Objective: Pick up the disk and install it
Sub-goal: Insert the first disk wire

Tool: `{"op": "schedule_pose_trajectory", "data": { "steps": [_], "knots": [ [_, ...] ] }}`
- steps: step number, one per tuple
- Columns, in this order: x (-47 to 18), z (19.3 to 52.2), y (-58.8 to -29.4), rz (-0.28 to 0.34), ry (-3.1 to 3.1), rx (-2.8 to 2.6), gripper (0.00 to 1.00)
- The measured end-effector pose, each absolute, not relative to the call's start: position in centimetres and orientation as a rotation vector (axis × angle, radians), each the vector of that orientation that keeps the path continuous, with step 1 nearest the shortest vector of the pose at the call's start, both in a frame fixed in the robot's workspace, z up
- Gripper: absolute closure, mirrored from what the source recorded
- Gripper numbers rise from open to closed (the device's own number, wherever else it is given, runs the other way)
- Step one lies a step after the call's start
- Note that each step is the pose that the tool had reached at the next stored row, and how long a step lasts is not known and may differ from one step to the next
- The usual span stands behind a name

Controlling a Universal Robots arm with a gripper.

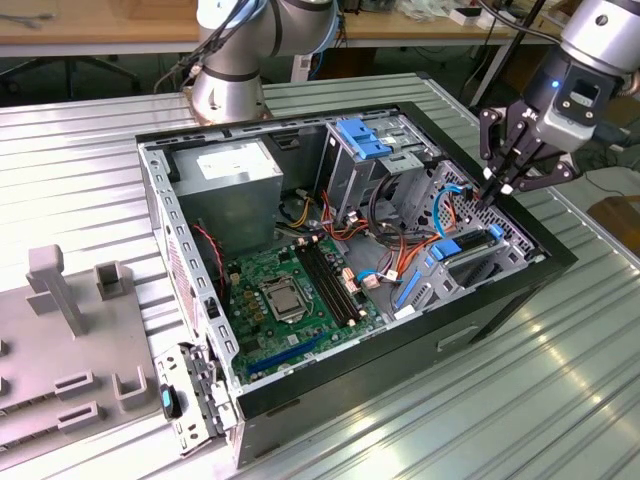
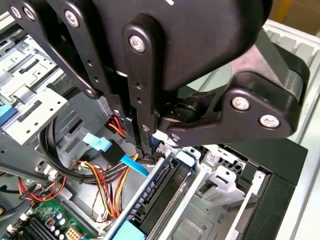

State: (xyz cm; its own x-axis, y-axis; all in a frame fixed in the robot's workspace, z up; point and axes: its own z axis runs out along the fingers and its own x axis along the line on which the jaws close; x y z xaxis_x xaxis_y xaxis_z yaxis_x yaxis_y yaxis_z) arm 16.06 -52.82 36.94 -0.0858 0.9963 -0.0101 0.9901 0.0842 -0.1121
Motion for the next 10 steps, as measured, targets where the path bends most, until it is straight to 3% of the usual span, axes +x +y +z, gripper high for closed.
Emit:
{"op": "schedule_pose_trajectory", "data": {
  "steps": [5,10],
  "knots": [
    [15.91,36.79,-52.81,0.092,-2.279,-2.101,0.84],
    [15.63,36.4,-52.81,0.086,-2.213,-2.173,0.84]
  ]
}}
